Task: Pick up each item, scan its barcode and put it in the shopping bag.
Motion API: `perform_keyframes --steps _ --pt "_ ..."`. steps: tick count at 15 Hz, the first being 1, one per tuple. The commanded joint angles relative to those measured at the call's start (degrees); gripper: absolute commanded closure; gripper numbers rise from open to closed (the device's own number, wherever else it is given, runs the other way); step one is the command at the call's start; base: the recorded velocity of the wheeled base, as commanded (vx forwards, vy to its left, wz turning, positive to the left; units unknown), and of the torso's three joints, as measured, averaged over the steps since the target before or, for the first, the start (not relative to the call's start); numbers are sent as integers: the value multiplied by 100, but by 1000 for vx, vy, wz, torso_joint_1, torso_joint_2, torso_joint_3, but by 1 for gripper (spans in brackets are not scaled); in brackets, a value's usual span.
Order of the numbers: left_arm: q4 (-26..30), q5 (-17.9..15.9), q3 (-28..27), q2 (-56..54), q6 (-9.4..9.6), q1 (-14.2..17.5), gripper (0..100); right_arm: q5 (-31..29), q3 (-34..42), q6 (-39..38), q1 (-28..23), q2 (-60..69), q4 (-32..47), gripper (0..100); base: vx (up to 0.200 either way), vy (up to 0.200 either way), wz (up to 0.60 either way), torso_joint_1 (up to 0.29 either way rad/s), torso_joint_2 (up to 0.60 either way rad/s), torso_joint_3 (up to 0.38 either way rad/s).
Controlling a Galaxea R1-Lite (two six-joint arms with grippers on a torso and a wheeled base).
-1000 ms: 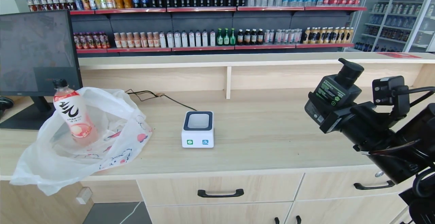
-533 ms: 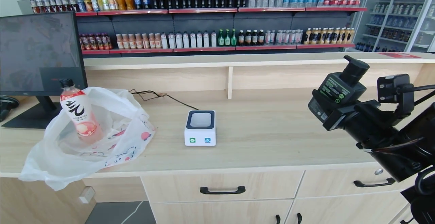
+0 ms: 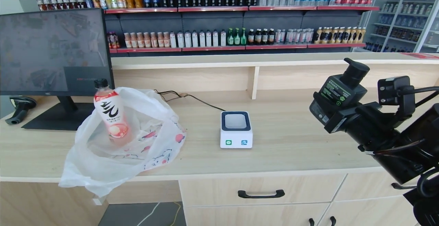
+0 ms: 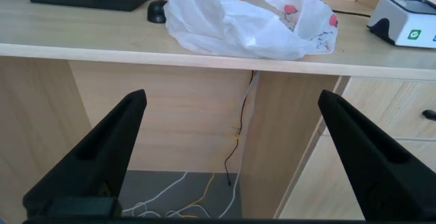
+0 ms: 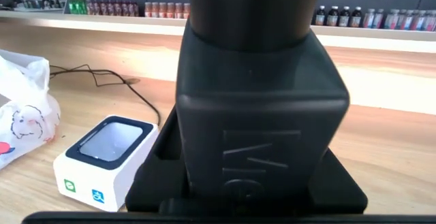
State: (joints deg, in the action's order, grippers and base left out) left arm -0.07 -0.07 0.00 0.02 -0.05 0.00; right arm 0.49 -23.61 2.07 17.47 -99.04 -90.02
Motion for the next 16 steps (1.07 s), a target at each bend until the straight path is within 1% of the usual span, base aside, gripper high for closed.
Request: perform_keyframes --steps 1,8,11,12,15,16 --pt "-1 7 0 -2 5 0 0 -14 -38 4 -42 -2 2 100 0 200 0 2 7 12" --pt "-1 7 0 -2 -4 0 0 -14 164 12 -112 7 2 100 0 200 0 0 8 2" --pt "-10 -1 0 -2 14 0 0 -5 23 83 -95 16 2 100 0 0 0 0 0 0" --pt "-10 -1 0 -2 14 0 0 74 -152 206 -42 -28 2 100 0 0 0 0 0 0" --pt "-10 7 0 -2 5 0 0 804 -899 891 -68 -292 2 100 0 0 0 0 0 0" --pt "-10 -1 0 -2 5 0 0 1006 -987 1076 -51 -432 2 100 0 0 0 0 0 0"
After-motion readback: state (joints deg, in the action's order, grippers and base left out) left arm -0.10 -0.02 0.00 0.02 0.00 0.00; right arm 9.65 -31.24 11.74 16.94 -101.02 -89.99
